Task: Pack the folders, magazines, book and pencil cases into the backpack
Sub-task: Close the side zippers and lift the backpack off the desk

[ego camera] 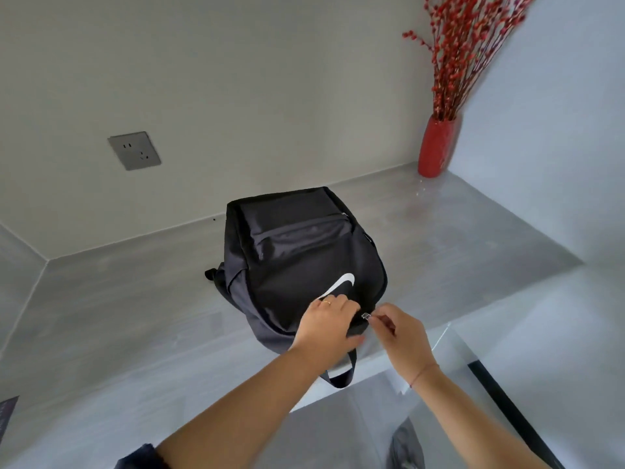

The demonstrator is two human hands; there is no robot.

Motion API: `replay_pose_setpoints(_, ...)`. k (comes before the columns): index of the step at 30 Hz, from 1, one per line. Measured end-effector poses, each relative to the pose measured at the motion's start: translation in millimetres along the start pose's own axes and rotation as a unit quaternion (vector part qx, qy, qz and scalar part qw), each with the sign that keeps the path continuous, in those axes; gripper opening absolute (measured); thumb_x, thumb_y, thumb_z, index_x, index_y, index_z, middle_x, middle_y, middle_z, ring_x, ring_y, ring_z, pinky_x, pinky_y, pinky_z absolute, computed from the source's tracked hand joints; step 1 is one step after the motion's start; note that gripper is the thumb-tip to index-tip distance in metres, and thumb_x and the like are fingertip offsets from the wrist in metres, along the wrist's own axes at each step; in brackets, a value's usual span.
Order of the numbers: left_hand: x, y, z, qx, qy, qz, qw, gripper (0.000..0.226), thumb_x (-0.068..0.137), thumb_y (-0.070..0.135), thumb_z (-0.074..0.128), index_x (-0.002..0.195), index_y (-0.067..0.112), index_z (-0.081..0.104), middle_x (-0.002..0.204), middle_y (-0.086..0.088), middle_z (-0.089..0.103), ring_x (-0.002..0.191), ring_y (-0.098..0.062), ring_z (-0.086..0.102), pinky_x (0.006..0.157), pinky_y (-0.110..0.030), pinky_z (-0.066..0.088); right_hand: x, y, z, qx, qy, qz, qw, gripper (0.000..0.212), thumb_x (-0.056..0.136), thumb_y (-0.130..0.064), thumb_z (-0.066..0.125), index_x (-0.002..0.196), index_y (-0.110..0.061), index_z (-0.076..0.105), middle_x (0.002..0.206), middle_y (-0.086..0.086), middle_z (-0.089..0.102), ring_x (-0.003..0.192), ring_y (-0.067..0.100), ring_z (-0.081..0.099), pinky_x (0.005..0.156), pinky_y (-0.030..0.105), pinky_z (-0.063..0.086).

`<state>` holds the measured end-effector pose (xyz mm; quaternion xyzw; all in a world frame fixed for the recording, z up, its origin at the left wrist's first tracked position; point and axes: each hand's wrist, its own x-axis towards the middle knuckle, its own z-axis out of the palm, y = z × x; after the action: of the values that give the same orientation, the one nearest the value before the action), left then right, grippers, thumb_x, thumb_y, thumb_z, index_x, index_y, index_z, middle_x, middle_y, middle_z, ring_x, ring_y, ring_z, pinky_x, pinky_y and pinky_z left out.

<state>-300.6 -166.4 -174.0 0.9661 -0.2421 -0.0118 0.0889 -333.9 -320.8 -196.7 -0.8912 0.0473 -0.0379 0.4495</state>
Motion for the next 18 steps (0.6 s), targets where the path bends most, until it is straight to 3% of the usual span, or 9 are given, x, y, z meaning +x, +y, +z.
replay_pose_setpoints(3,8,14,4,-0.006,0.031,-0.012,0.999,0.027,0.090,0.036,0.055,0.109,0.016,0.055,0.109,-0.001,0.058,0.104,-0.019,0.054,0.084,-0.030,0.044,2,5,-9,-0.012,-0.014,-0.006,1.000,0.017,0.089,-0.019,0.056,0.073,-0.023,0.057,0.062,-0.011,0.056,0.058,0.005,0.048,0.056,0.014,0.038)
replay_pose_setpoints(6,4,11,2,0.045,0.048,0.016,0.998,0.018,0.088,0.033,0.062,0.092,0.015,0.060,0.091,0.000,0.063,0.087,-0.016,0.061,0.072,-0.025,0.048,9,11,-10,-0.091,-0.031,-0.043,0.994,0.013,0.091,-0.023,0.054,0.078,-0.022,0.057,0.071,-0.012,0.055,0.068,0.008,0.049,0.061,0.016,0.035)
replay_pose_setpoints(11,8,5,9,0.048,-0.008,0.040,0.998,0.023,0.101,0.030,0.034,0.105,0.015,0.050,0.108,-0.002,0.056,0.101,-0.019,0.053,0.086,-0.027,0.039,35,39,-23,-0.191,0.037,-0.030,0.980,0.017,0.095,-0.025,0.049,0.088,-0.015,0.060,0.089,-0.001,0.064,0.085,0.020,0.058,0.068,0.029,0.045)
replay_pose_setpoints(14,11,7,9,0.026,-0.033,0.045,0.998,0.022,0.101,0.029,0.034,0.104,0.015,0.052,0.108,-0.001,0.056,0.100,-0.018,0.053,0.084,-0.026,0.039,63,47,-34,-0.216,0.062,-0.015,0.974,0.019,0.095,-0.027,0.050,0.087,-0.012,0.060,0.085,0.002,0.066,0.083,0.023,0.058,0.064,0.030,0.039)
replay_pose_setpoints(18,21,16,11,-0.084,-0.019,-0.057,0.995,0.019,0.094,0.038,0.047,0.102,0.021,0.047,0.104,0.006,0.054,0.097,-0.016,0.055,0.079,-0.025,0.043,89,41,-36,-0.170,0.062,-0.018,0.983,0.023,0.095,-0.028,0.050,0.076,-0.018,0.046,0.074,-0.002,0.055,0.071,0.019,0.050,0.057,0.026,0.033)
